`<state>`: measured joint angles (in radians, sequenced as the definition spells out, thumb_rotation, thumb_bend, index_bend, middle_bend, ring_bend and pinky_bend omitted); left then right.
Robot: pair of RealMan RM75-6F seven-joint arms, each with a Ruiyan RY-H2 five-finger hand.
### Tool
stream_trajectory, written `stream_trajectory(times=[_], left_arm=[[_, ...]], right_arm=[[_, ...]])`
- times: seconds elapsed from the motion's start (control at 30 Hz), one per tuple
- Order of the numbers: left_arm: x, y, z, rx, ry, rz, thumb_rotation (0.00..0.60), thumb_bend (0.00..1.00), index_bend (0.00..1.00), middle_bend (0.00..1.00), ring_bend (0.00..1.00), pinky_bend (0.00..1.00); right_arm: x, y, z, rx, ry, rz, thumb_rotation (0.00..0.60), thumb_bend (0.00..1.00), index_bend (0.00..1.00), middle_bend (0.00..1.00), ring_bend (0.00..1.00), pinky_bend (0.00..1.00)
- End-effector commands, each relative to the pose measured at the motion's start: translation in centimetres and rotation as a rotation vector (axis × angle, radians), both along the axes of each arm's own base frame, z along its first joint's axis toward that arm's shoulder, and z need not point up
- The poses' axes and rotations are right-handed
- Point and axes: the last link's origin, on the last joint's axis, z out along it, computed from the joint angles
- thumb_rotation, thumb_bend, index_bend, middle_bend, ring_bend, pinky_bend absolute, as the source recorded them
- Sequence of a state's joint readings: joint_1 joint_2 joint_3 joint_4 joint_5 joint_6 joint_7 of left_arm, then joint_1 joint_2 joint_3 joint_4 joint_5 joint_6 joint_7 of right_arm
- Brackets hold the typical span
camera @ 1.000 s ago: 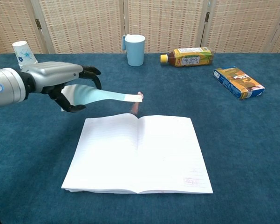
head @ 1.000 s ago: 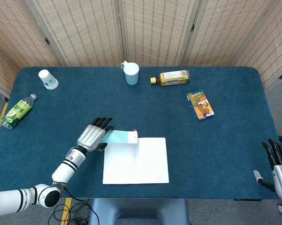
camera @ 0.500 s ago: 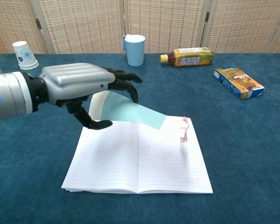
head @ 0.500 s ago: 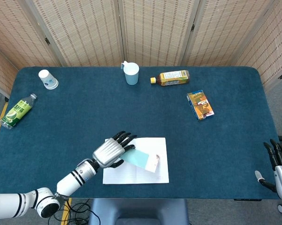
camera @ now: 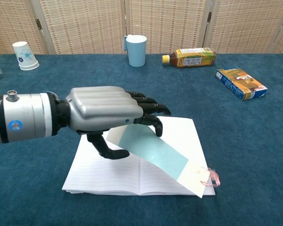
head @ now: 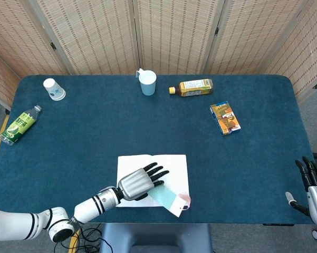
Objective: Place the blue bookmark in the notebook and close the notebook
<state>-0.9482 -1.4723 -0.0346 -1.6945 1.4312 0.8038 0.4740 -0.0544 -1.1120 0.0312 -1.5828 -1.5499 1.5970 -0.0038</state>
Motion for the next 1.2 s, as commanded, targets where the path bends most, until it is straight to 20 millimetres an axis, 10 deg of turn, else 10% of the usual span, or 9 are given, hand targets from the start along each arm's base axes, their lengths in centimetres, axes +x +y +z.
stream_trajectory(times=[0.03,0.8,1.2], left_arm=[[0.5,0.8,-0.7,0.001,0.017,-0.011,0.6,0.4,0.26,0.05,0.0,0.11],[-0.5,4.0,-2.6,0.08,0.099,0.06,0.6,0.4,0.09,0.0,0.0,0.11],[-0.3,2.0,-2.2,-0.013,0.009,0.166,0.543,0.56,0.22,0.0,0.0,0.11]], right_arm=[[0.0,0.0,0.0,-0.001,0.0,-0.001,0.6,0.21,0.0,0.03,0.0,0.0],[0.5,0.5,0.2,-0.014,0.006,0.002,0.6,0.21,0.0,0.03,0.0,0.0],[0.3,0.6,0.1,-0.011,0.002,0.003,0.6,0.21,0.0,0.03,0.0,0.0]])
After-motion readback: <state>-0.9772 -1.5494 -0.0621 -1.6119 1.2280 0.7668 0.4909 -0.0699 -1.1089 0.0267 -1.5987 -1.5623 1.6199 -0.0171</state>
